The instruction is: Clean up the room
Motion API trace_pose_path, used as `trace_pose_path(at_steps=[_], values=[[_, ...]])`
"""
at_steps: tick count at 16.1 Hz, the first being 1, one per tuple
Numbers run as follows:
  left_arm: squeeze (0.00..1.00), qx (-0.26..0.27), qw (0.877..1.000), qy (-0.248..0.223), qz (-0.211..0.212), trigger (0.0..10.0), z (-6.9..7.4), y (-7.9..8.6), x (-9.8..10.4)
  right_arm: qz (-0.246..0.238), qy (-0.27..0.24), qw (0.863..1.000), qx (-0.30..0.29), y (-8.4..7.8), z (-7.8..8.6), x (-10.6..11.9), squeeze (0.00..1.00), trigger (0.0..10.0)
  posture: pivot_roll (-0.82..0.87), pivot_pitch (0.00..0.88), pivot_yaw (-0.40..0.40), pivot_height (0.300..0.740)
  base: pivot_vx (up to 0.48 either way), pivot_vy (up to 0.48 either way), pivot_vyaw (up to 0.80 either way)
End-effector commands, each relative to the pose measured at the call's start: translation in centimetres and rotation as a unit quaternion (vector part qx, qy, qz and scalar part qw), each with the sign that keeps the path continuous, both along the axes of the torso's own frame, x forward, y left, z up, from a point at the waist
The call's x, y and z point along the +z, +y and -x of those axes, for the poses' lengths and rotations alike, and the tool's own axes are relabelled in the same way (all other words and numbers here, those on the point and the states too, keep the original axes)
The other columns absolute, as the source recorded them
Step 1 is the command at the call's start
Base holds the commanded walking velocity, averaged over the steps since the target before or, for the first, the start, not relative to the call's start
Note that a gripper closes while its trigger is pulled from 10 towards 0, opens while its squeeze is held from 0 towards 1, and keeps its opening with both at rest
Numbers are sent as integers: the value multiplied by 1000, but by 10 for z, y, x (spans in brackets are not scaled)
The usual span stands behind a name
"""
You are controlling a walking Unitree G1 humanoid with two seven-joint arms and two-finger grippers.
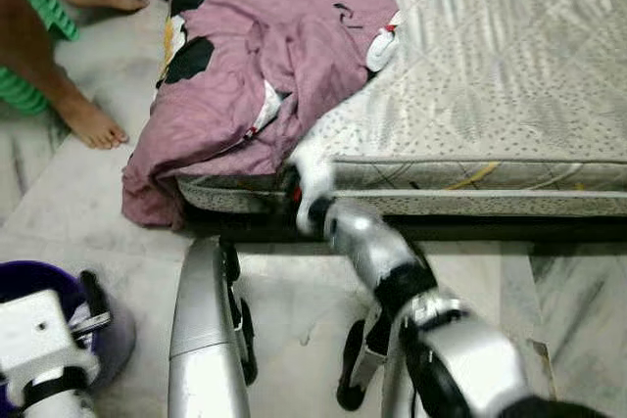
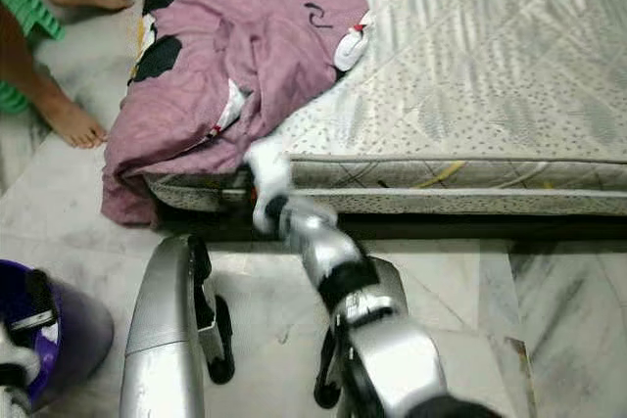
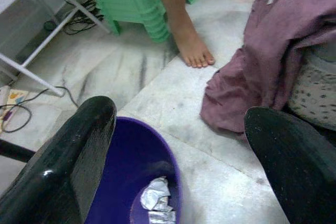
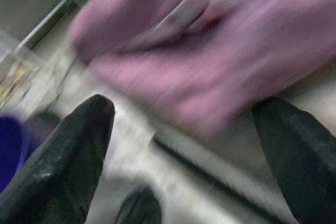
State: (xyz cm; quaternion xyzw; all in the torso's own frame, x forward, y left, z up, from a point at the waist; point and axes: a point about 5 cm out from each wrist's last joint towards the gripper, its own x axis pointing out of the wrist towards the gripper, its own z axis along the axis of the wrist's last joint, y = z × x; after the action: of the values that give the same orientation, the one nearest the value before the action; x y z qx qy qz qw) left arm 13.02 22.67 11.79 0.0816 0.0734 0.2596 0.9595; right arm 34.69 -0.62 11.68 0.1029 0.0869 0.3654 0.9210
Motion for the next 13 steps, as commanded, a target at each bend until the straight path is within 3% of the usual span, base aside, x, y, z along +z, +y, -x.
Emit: trace_pose_path(at_steps=[1, 2, 3, 5, 8, 10, 13], values=[[0, -4, 1000, 12, 0, 10000, 3, -3, -1, -102, 21, 992, 65, 85, 26, 33, 0, 10000, 252, 366, -57, 530, 0, 0, 0], [0, -7, 1000, 12, 1, 10000, 3, -4, -1, -106, 26, 992, 59, 83, 23, 34, 0, 10000, 252, 366, -57, 530, 0, 0, 0], [0, -13, 1000, 14, 7, 10000, 1, -7, -2, -97, 7, 995, 18, 68, 10, 39, 0, 10000, 233, 366, -60, 530, 0, 0, 0], [0, -15, 1000, 9, 11, 10000, -5, -9, -3, -116, 21, 993, -23, 55, -3, 45, 0, 10000, 212, 356, -66, 530, 0, 0, 0], [0, -16, 1000, 1, 11, 10000, -12, -10, -3, -112, -47, 991, -58, 42, -18, 71, 0, 10000, 204, 348, -74, 530, 0, 0, 0], [0, -10, 1000, -3, 12, 10000, -13, -10, -2, -113, -39, 988, -95, 32, -25, 73, 0, 10000, 206, 345, -77, 530, 0, 0, 0], [0, 8, 1000, -6, 20, 10000, -15, -5, -3, -21, -26, 972, -233, -20, -44, 57, 0, 10000, 201, 333, -87, 530, 0, 0, 0]])
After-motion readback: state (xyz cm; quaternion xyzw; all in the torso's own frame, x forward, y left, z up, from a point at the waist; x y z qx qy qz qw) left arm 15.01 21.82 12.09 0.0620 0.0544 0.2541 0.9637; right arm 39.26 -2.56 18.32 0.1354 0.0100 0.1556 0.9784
